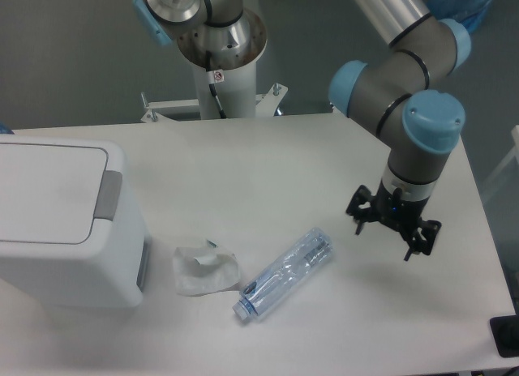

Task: Open the trash can
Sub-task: 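Move the gripper from its start pose toward the white trash bin, then swing the gripper over to the lid edge of the white bin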

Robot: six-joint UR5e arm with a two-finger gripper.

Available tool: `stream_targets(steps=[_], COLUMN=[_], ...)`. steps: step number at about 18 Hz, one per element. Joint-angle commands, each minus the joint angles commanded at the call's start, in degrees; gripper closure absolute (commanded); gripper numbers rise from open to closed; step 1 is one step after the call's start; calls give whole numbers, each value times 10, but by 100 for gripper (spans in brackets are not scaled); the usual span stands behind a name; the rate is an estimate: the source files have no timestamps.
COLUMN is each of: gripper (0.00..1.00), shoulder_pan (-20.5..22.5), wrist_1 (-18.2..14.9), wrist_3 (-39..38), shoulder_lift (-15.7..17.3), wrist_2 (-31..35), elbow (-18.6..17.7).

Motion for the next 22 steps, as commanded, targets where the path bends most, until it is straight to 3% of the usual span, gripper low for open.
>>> stream_targets(steps=[4,9,16,18,22], gripper=[0,0,0,0,0], shoulder_pan=[-31,-96,-139,-146,-146], wrist_1=[0,1,6,14,69], wrist_3=[-129,-199,-268,-271,-272], shoulder_lift=[26,58,110,135,185], wrist_2=[-62,-72,-143,-148,-180], elbow=[-2,-4,-12,-41,-124])
